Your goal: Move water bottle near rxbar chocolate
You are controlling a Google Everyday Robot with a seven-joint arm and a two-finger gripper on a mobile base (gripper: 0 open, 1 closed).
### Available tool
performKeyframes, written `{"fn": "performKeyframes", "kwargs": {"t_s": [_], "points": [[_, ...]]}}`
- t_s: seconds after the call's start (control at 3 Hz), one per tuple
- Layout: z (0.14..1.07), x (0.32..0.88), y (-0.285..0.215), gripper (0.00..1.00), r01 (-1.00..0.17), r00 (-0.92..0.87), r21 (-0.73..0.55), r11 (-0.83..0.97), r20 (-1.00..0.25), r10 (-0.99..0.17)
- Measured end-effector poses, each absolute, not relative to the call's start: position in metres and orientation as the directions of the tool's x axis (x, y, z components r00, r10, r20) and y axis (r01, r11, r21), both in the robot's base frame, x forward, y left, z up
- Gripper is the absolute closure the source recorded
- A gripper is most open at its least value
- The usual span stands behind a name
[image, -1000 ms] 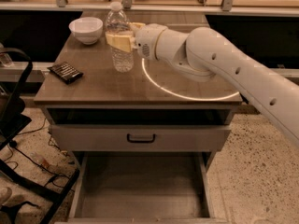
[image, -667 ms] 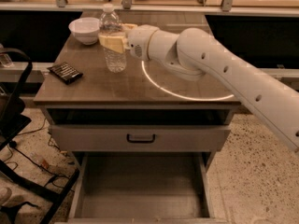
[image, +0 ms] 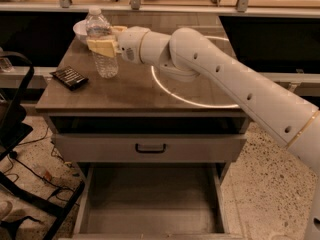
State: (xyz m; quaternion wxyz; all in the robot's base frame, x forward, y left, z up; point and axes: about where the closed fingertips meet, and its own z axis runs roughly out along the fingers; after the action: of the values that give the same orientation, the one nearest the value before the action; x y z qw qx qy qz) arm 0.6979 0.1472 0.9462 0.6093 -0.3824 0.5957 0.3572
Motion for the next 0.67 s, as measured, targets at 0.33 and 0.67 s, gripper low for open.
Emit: {"fn": "performKeyframes", "kwargs": {"t_s": [0.33, 0.67], "points": [[0.937, 0.701, 0.161, 1.00, -0.902, 0.024, -0.037, 0.430, -0.999, -0.036], [0.921, 0.711, 0.163, 1.00, -0.903, -0.010, -0.014, 0.430, -0.998, -0.055]]}}
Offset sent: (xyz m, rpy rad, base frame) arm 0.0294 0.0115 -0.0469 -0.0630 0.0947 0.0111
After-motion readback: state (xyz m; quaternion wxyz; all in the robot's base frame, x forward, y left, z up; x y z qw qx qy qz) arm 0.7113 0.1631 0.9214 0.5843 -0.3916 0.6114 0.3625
